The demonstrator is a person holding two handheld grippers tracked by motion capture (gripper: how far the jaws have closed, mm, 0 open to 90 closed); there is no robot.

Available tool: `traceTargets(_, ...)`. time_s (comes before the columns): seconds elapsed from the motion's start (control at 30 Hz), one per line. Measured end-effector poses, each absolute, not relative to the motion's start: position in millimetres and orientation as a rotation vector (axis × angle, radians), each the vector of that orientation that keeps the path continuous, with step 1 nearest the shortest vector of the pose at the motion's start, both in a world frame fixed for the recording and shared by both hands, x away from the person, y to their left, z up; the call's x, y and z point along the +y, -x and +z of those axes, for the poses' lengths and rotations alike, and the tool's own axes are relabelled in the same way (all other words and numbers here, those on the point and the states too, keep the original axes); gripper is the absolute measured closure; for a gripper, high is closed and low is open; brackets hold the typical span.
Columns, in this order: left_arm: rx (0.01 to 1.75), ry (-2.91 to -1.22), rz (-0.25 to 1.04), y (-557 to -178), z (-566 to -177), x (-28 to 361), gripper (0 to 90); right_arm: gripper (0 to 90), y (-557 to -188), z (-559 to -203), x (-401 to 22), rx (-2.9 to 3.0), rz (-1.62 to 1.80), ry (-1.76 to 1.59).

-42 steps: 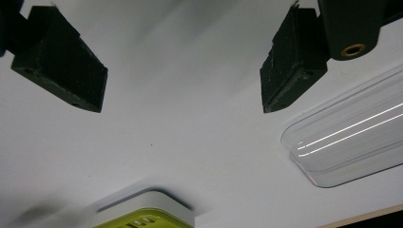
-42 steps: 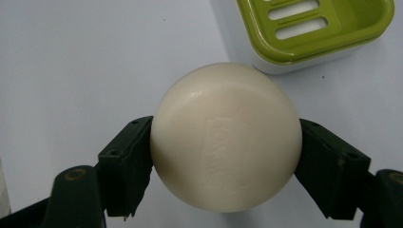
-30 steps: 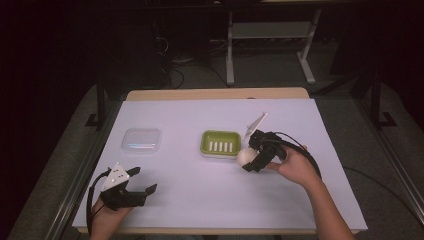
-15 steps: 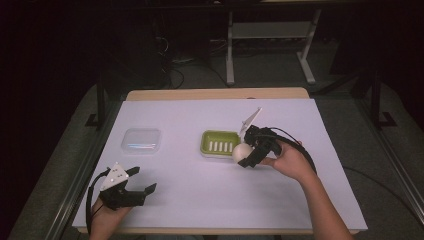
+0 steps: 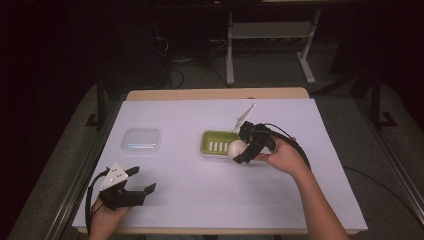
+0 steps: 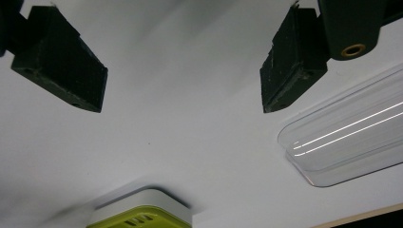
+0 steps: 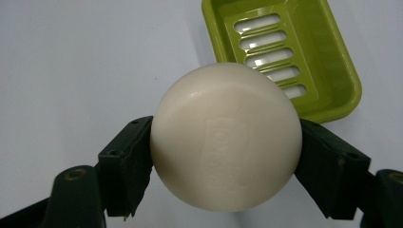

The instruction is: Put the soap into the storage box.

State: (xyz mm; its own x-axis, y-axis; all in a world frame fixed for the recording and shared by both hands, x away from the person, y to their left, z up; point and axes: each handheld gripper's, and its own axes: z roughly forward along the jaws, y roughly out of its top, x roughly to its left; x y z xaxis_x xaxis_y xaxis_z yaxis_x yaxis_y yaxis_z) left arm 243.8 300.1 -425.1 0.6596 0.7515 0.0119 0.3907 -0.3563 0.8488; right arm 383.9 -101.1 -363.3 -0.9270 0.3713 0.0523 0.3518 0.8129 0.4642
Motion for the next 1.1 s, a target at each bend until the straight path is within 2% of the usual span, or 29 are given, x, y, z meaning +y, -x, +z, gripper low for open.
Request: traceTargets(1.1, 0.902, -1.969, 0.518, -242.8, -424.6, 306.0, 15.6, 24.4, -421.0, -345.6, -61.8, 2.962, 0.749, -0.549)
